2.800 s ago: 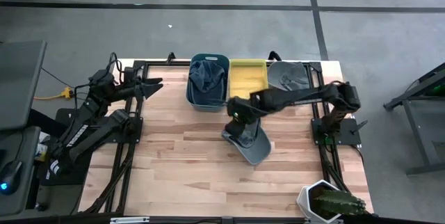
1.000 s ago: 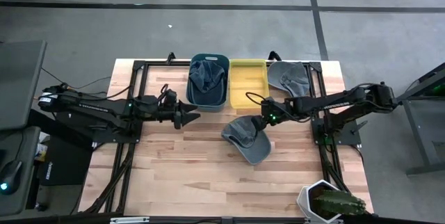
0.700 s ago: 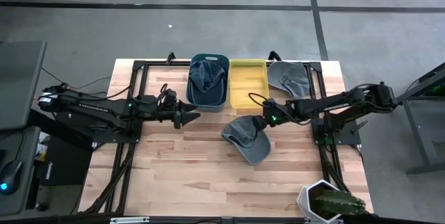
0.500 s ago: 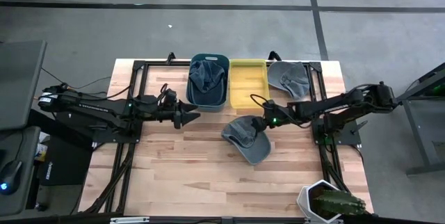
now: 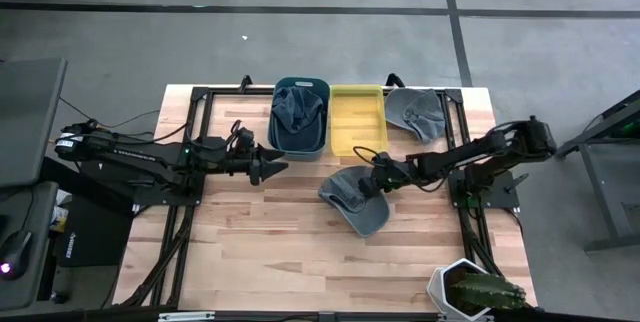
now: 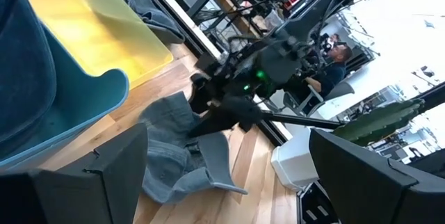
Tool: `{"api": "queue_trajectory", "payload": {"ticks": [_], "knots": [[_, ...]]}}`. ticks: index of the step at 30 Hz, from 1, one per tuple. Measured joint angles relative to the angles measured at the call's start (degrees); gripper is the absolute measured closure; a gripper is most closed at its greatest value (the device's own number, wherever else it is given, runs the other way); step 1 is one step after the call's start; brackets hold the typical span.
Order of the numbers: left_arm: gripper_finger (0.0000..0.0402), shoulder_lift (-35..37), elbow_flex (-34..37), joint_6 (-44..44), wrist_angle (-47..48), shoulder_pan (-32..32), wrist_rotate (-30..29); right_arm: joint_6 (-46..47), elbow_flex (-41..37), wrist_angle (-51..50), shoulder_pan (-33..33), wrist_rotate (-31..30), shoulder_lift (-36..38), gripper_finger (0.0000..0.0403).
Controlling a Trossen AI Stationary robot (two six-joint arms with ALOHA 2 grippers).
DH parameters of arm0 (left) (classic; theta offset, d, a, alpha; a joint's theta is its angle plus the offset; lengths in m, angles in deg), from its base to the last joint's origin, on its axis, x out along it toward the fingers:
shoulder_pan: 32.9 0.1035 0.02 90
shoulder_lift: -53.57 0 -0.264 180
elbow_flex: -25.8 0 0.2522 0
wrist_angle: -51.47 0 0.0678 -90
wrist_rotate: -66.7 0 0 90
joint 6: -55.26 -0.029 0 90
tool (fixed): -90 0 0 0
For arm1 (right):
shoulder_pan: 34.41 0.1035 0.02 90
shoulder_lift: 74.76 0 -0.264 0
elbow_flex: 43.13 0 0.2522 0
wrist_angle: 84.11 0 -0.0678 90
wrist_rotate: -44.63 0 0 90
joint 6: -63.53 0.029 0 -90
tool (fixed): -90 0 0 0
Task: Pick & Place hat
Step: Put the bottom gray cap into the yellow bin
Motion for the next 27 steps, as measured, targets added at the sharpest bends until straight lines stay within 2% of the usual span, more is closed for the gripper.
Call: {"api": "queue_trajectory", "payload": {"ticks": [9,14,21,27], "knots": [[0.006,0.0,0.0,0.0,-0.2,0.0,0.7,4.2,0.3,5.2,1.8,0.9,-4.7,0.0135],[0.006,0.0,0.0,0.0,-0.1,0.0,0.7,7.2,0.1,3.8,2.8,1.8,-3.5,0.0208],[0.006,0.0,0.0,0.0,0.1,0.0,1.9,6.4,0.0,2.0,3.0,5.5,-3.1,0.0375],[0.006,0.0,0.0,0.0,0.3,0.0,2.1,6.2,0.0,2.8,3.9,6.9,-3.0,0.0382]]}}
